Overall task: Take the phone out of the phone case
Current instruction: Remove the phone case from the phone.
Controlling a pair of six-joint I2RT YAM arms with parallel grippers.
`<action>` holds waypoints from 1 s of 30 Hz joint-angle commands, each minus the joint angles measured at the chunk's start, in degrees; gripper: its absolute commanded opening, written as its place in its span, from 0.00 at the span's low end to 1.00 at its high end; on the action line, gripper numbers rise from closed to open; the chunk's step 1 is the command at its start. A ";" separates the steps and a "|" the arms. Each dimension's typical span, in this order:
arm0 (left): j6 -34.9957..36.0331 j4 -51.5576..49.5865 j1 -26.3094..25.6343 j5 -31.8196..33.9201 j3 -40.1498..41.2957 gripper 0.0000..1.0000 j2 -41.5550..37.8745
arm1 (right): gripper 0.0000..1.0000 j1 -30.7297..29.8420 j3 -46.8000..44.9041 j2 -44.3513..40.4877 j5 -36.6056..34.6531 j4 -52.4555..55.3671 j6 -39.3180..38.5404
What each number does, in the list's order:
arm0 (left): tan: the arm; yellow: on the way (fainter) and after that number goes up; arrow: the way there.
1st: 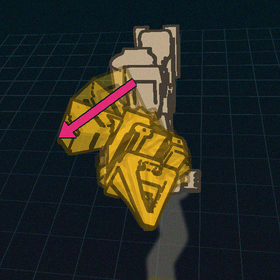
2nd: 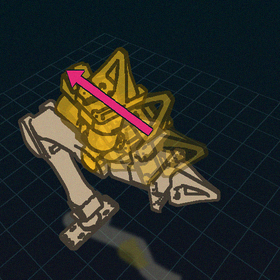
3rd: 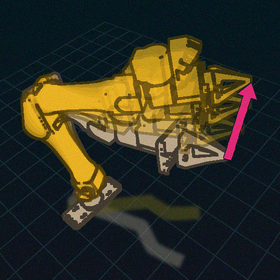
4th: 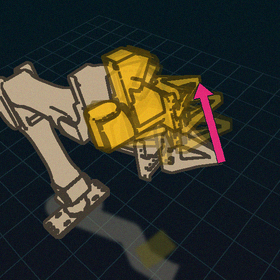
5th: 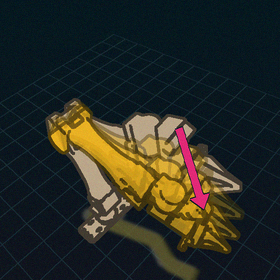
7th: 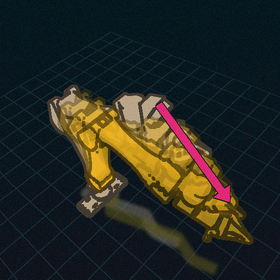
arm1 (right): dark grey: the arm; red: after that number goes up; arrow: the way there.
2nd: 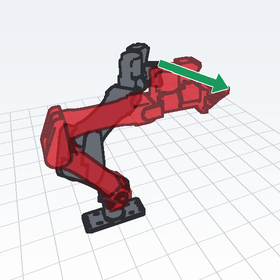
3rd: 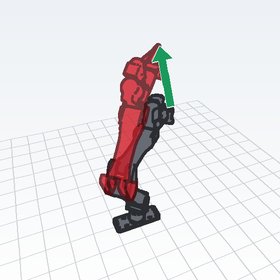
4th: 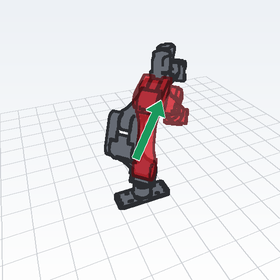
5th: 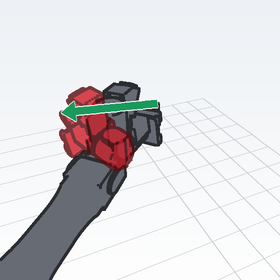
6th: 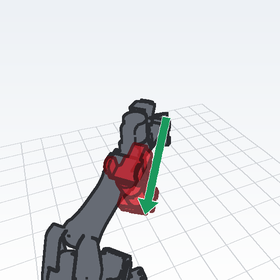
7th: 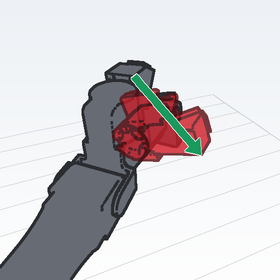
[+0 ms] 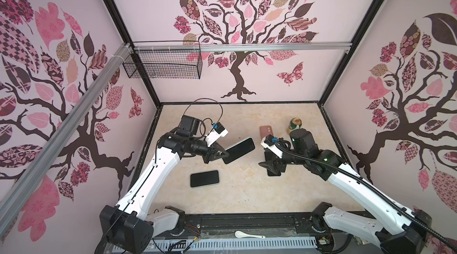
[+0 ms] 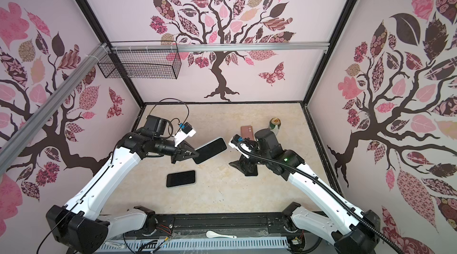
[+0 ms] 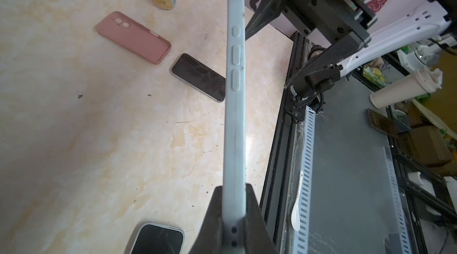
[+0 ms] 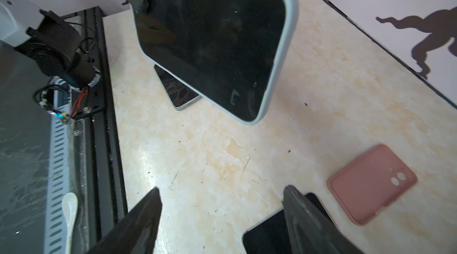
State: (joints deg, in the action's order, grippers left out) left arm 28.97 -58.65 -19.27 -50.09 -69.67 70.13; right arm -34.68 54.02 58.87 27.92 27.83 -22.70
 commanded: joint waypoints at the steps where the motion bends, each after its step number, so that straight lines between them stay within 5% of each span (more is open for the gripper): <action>1: 9.91 -3.76 0.11 -3.37 -2.92 0.00 -0.69 | 0.77 0.23 2.15 1.29 7.28 -0.69 -3.29; 15: 19.60 -11.68 0.28 -7.00 -7.86 0.00 5.02 | 0.73 0.14 6.20 6.09 13.01 6.50 -21.97; 30: 20.34 -12.84 0.28 -6.72 -8.62 0.00 5.02 | 0.57 0.14 8.50 11.20 18.76 10.31 -27.88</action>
State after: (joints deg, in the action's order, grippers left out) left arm 48.23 -71.66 -19.20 -53.69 -75.02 75.70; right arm -34.68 60.90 69.28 43.33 36.07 -48.53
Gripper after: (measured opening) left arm 0.107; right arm 0.573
